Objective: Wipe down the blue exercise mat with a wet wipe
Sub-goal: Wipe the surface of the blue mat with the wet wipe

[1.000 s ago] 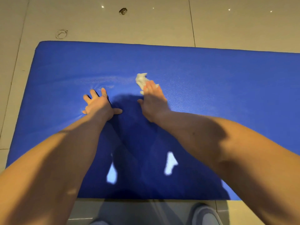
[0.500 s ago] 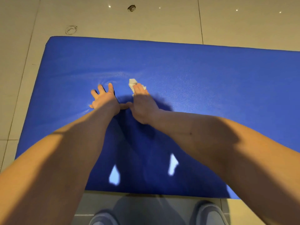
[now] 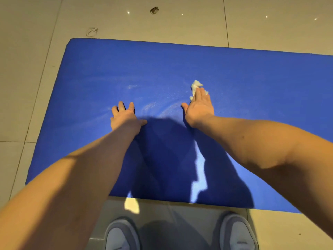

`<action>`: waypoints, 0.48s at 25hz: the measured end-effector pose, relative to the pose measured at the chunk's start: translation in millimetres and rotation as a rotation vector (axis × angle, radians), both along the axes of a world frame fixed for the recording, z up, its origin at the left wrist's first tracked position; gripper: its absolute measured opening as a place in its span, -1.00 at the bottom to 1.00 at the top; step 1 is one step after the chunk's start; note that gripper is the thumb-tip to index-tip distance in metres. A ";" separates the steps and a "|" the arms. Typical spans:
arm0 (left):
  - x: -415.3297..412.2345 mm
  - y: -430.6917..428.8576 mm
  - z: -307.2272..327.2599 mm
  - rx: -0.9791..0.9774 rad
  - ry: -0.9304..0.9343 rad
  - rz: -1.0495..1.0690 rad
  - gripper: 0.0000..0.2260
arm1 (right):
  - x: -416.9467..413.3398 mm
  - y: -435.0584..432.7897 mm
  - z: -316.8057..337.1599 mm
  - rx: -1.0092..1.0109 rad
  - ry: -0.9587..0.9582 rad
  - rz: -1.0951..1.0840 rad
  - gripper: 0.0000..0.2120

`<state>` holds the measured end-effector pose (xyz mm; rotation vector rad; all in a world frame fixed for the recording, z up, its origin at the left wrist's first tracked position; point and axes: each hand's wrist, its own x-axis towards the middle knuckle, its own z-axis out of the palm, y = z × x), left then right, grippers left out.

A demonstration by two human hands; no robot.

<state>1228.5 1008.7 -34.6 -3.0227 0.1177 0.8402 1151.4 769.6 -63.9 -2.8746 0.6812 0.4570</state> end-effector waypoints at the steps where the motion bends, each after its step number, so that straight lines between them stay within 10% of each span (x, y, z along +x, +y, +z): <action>1: -4.8 0.8 1.3 0.008 0.010 0.003 -0.19 | -1.0 6.8 2.7 0.042 -0.037 -0.040 -0.32; 6: -27.6 3.9 8.0 0.026 0.043 -0.013 -0.14 | -1.5 98.0 -2.9 0.754 -0.307 -0.101 -0.24; 12: -55.8 12.5 11.3 0.057 0.071 -0.056 0.07 | 0.0 97.0 -3.1 0.522 -0.201 0.061 -0.33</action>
